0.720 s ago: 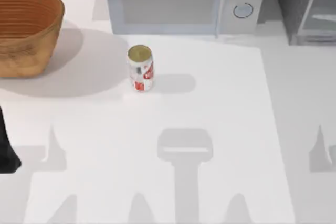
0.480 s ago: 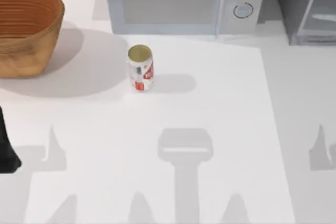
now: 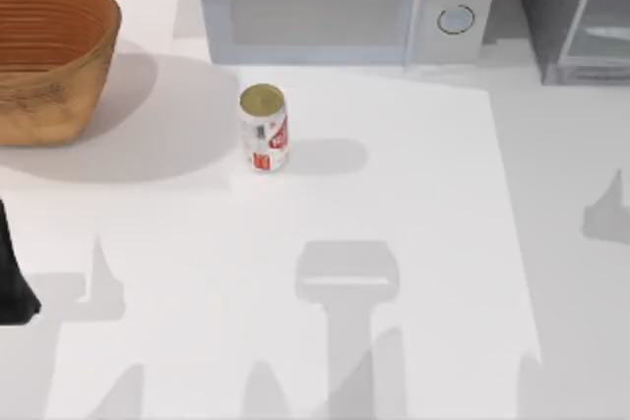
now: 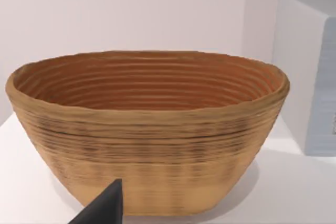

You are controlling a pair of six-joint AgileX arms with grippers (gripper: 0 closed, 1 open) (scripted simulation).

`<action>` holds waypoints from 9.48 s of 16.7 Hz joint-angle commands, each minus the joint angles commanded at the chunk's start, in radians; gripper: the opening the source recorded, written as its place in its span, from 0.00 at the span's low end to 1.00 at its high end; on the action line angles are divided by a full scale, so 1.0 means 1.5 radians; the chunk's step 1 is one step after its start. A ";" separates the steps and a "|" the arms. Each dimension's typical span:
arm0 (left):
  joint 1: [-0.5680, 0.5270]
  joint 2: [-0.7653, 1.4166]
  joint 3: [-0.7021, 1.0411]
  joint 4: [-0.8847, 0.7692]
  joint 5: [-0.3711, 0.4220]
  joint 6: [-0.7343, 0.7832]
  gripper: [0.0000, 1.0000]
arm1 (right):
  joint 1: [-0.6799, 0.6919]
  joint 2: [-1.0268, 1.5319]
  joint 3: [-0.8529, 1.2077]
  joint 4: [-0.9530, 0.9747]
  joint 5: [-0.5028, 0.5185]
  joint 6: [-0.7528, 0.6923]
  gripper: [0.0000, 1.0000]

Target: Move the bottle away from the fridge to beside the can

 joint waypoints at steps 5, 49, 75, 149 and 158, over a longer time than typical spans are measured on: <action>0.000 0.000 0.000 0.000 0.000 0.000 1.00 | 0.016 0.319 0.182 0.119 0.150 -0.001 1.00; 0.000 0.000 0.000 0.000 0.000 0.000 1.00 | -0.008 1.320 0.843 0.450 0.528 -0.003 0.47; 0.000 0.000 0.000 0.000 0.000 0.000 1.00 | -0.006 1.249 0.865 0.356 0.527 -0.001 0.00; 0.000 0.000 0.000 0.000 0.000 0.000 1.00 | 0.446 1.096 0.373 0.641 0.282 0.042 1.00; 0.000 0.000 0.000 0.000 0.000 0.000 1.00 | 0.458 1.067 0.334 0.643 0.292 0.042 1.00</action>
